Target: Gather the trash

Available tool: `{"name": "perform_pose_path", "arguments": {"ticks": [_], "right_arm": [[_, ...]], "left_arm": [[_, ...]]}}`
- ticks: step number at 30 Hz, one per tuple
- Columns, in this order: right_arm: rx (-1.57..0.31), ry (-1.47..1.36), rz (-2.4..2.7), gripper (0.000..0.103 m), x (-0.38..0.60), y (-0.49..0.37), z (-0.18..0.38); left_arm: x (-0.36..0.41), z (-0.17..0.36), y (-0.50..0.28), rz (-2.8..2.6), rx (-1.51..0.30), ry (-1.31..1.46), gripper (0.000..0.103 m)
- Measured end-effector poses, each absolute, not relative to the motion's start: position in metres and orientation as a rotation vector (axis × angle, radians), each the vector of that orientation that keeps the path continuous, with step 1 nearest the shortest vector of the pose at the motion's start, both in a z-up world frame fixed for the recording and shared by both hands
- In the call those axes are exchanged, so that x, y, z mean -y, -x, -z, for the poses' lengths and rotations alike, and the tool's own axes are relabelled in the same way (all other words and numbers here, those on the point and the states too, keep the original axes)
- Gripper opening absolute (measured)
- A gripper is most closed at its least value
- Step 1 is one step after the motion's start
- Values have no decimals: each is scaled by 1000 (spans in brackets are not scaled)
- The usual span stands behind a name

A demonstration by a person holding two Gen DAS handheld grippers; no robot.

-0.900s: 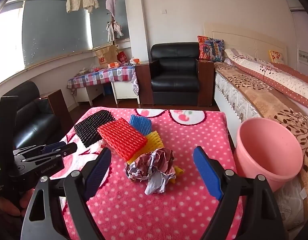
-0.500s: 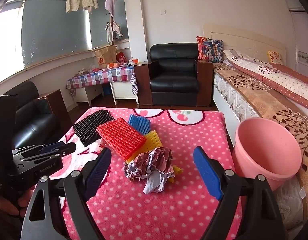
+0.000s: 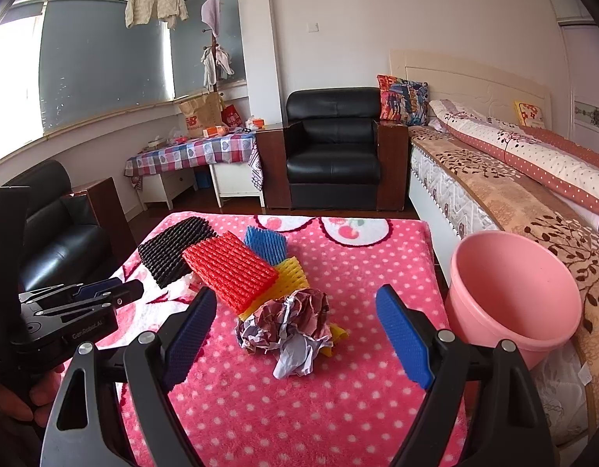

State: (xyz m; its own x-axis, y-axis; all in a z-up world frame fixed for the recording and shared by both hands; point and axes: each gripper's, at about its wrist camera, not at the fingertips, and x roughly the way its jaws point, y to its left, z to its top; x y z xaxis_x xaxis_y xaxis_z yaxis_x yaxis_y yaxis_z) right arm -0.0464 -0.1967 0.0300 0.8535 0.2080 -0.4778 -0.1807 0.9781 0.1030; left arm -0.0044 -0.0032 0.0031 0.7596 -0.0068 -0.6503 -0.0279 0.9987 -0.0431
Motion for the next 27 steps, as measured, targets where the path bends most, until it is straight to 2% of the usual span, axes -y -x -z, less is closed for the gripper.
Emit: {"name": "perform_pose_path", "arguments": {"ticks": [27], "right_arm": [[-513,-72,-183,83,199,48,-26]], "left_arm": [[-17,-2,4,51,-732,183,31]]}}
